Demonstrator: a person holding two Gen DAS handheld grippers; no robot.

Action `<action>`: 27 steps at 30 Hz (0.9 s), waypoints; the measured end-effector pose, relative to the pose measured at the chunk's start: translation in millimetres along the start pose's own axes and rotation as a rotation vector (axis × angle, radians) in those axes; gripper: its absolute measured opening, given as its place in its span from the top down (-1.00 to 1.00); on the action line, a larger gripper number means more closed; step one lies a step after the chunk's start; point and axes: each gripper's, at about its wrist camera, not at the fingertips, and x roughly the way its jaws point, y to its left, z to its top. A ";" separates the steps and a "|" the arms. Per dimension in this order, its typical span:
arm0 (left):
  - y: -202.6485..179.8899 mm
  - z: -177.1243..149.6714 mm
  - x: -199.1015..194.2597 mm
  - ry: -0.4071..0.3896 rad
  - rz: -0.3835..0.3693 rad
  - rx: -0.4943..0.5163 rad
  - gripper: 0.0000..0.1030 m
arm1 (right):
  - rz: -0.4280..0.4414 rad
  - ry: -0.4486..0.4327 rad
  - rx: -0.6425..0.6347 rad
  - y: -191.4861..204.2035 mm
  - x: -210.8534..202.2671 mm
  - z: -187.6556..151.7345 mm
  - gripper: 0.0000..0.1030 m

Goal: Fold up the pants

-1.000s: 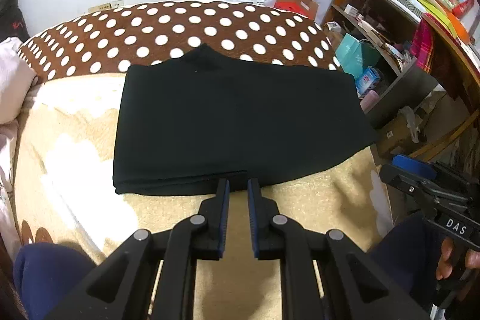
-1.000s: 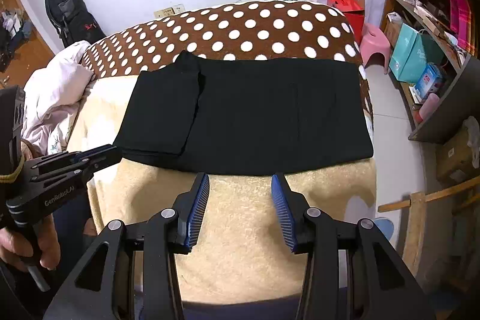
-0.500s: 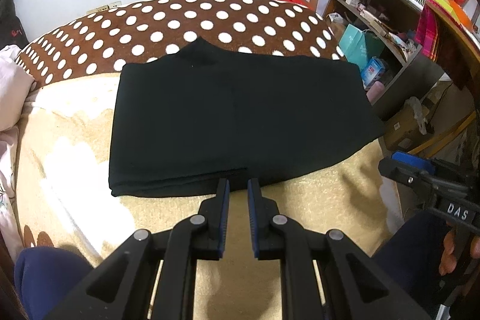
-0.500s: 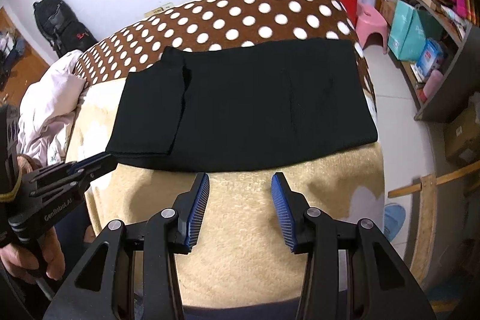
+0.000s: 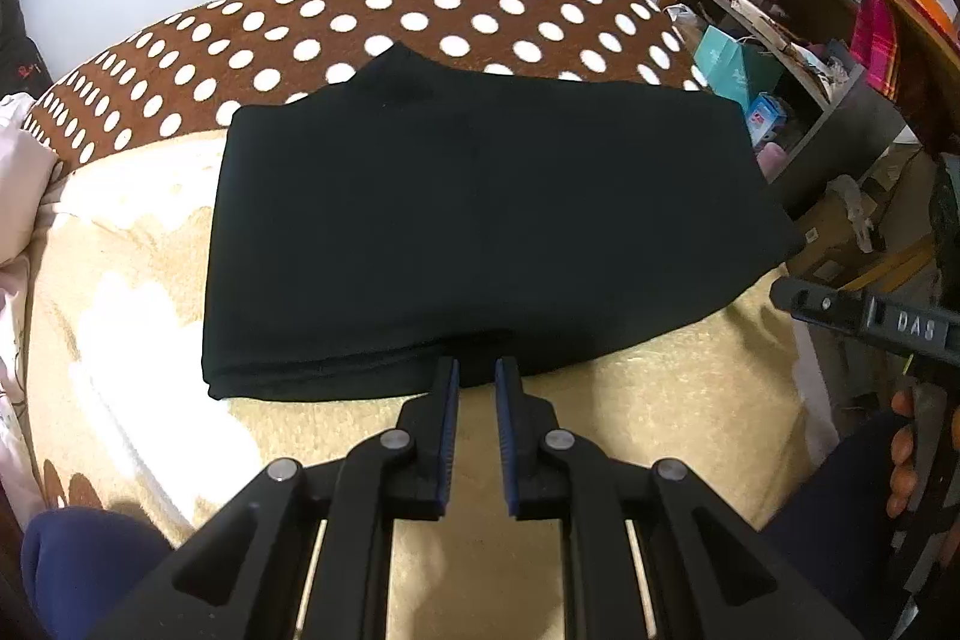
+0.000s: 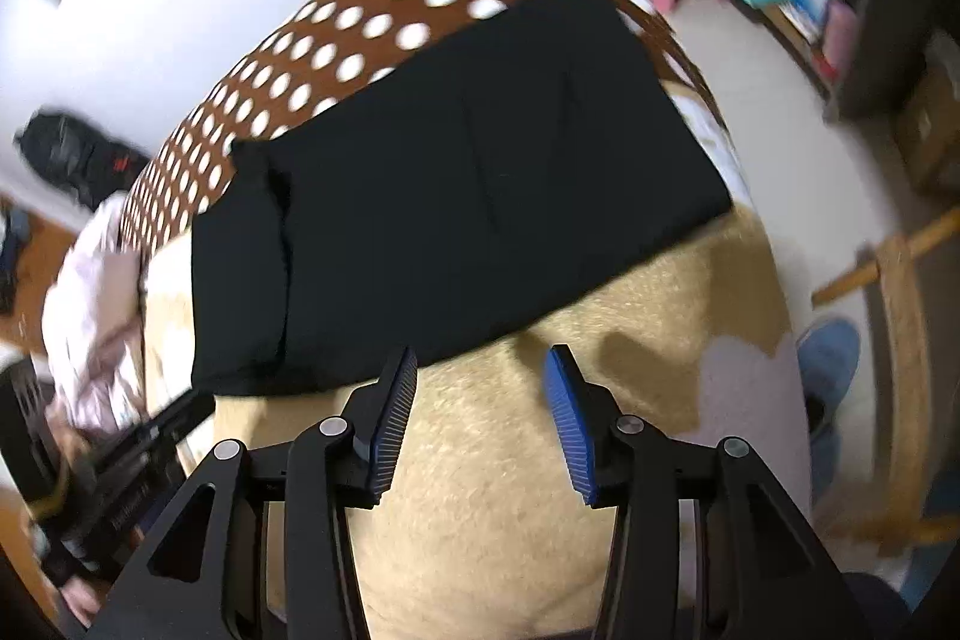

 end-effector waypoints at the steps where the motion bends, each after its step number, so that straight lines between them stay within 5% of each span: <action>1: 0.9 0.1 1.4 0.000 0.001 -0.002 0.73 | -0.001 -0.003 0.030 -4.8 1.4 2.2 0.11; 16: 17.6 13.9 22.5 -0.002 0.015 -0.027 0.73 | 0.008 -0.043 0.332 -68.3 29.7 29.0 0.07; 27: 21.9 12.6 35.7 0.024 0.018 -0.038 0.73 | 0.062 -0.132 0.360 -83.7 37.9 38.6 0.05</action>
